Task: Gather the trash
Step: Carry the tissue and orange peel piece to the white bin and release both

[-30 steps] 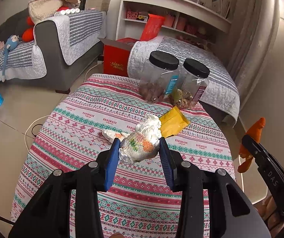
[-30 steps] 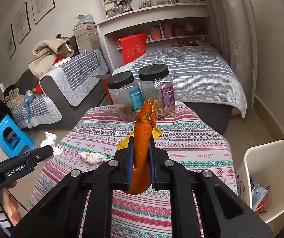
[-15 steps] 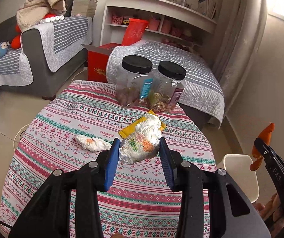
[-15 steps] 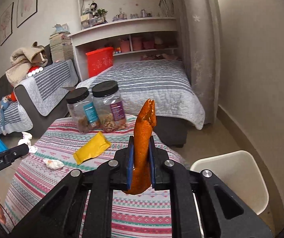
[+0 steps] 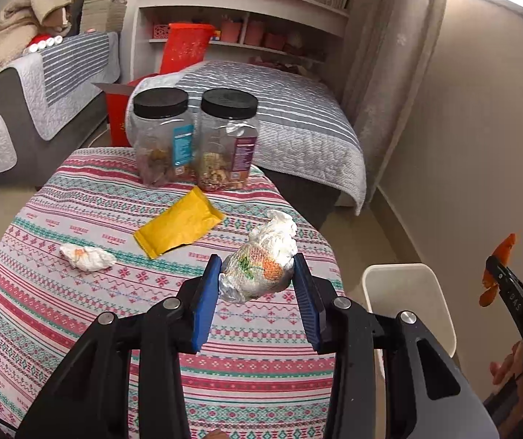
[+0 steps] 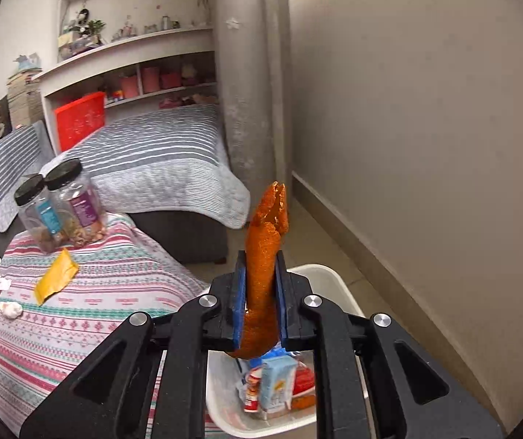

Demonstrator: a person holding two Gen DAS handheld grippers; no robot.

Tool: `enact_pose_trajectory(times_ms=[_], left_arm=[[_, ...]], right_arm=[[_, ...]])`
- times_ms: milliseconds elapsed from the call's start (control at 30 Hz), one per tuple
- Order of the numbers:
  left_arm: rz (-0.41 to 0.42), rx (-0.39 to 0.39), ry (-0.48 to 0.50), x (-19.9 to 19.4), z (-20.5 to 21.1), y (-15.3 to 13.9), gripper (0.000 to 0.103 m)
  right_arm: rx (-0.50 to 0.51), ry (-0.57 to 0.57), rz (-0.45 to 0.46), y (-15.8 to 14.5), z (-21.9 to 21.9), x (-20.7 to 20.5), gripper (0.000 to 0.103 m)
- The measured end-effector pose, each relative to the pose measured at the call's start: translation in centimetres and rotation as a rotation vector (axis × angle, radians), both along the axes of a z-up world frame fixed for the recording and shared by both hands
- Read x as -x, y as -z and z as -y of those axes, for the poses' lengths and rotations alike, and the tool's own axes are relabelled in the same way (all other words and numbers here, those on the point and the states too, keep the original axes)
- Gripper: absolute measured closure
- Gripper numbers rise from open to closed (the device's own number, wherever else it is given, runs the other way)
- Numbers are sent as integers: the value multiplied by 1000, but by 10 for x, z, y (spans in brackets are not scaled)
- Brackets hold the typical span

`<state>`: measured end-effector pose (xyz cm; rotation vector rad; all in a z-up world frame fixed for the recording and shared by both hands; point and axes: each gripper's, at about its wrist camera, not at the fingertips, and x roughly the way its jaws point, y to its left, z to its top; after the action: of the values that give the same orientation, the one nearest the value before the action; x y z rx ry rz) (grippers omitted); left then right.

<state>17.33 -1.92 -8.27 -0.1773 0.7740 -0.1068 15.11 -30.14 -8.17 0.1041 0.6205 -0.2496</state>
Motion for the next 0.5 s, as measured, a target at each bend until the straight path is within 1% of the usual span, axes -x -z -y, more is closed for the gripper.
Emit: enact_pose_trajectory(times_ms=[67,133,167,200,267,333,400,467,500], left_arm=[[-5,11,26,-1,18,2,63],[-9,21,50,-2,34,5,63],[-11,25,63,-3,43,5,63],[-12,29,73,-2,49,7,63],[-14,34,99,-3,67,9,63],[-17,36,121,-3,81,12,63],[-24,40,145,-3,96,15,63],[-31,43,163,-4,108,18,63],[-34,45,172,-5,114,19,63]], right_arm=[[-4,13,-7,3,13,4,88],[1,30,-8,3,21,8,84],[6,38,-8,3,26,10,74],[7,47,-4,2,30,12,57],[4,73,17,0,39,19,47],[6,96,26,-3,47,24,41],[11,133,41,-4,57,31,23],[14,169,51,-5,64,35,16],[12,187,55,-6,69,38,14]])
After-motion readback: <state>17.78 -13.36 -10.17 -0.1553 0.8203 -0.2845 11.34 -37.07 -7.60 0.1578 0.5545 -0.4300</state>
